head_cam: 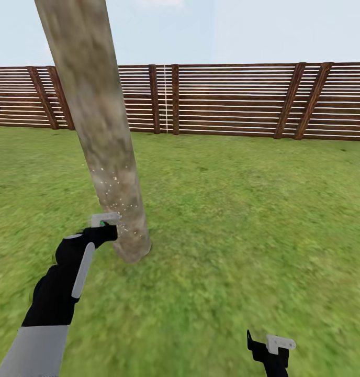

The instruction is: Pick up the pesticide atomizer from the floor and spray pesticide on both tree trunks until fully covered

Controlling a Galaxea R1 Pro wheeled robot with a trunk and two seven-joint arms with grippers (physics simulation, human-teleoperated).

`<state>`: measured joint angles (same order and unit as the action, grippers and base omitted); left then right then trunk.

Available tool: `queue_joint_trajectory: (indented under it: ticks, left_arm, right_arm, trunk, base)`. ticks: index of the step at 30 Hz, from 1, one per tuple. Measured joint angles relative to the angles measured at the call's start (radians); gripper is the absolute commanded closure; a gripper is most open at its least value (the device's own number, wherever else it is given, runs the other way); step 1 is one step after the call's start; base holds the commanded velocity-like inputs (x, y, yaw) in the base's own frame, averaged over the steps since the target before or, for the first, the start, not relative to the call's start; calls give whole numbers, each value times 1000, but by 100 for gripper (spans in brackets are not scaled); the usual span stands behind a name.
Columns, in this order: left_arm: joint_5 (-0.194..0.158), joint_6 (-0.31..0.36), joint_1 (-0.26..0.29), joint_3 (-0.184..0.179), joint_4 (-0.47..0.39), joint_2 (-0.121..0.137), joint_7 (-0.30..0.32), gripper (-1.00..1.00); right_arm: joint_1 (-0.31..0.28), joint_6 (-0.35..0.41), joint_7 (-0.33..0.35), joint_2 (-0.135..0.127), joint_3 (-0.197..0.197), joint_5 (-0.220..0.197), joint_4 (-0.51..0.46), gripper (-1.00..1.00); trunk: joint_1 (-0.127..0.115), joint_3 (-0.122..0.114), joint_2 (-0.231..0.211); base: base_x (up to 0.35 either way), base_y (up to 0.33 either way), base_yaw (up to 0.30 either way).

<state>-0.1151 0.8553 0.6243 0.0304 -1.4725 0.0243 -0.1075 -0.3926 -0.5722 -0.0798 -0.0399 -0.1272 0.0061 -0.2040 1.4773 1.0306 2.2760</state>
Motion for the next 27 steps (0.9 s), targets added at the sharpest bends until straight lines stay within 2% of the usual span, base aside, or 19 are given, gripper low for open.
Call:
queue_joint_trajectory:
  ticks: [1,3,5,7,9,10,12,14,18,20,22,25,27]
  left_arm:
    - [-4,14,12,-48,-1,-11,-2,100]
    - [7,33,19,-73,-6,-15,-3,100]
    - [15,42,21,-77,-11,-8,-3,100]
    - [20,45,18,-55,-11,4,-2,100]
    - [23,47,11,8,-8,12,2,100]
    - [22,47,9,31,-6,25,4,100]
    - [13,45,7,41,-1,49,29,100]
    - [12,41,6,34,3,49,42,100]
    - [2,40,5,-80,9,37,41,100]
    - [9,40,5,-104,10,28,41,100]
    - [20,38,3,-86,26,38,44,100]
    - [27,18,0,11,102,50,47,100]
    - [18,-78,-7,30,179,68,49,100]
  right_arm:
    - [0,0,0,0,0,0,0,-100]
    - [0,0,0,0,0,0,0,-100]
    - [0,-1,0,0,0,0,0,-100]
    - [1,0,0,0,0,0,0,-100]
    - [1,0,0,0,0,0,0,-100]
    - [0,0,0,0,0,0,0,-100]
    - [0,0,0,0,0,0,0,-100]
    - [0,0,0,0,0,0,0,-100]
    - [1,-1,0,0,0,0,0,-100]
    - [0,-1,0,0,0,0,0,-100]
    - [0,0,0,0,0,0,0,-100]
    - [0,0,0,0,0,0,0,-100]
    - [0,0,0,0,0,0,0,-100]
  trunk:
    - [0,0,0]
    - [0,0,0]
    - [0,0,0]
    - [0,0,0]
    - [0,0,0]
    - [0,0,0]
    - [0,0,0]
    - [0,0,0]
    - [0,0,0]
    - [0,0,0]
    - [0,0,0]
    - [0,0,0]
    - [0,0,0]
  base:
    - [0,0,0]
    - [0,0,0]
    - [0,0,0]
    - [0,0,0]
    - [0,0,0]
    - [0,0,0]
    - [0,0,0]
    - [0,0,0]
    - [0,0,0]
    - [0,0,0]
    - [0,0,0]
    - [0,0,0]
    - [0,0,0]
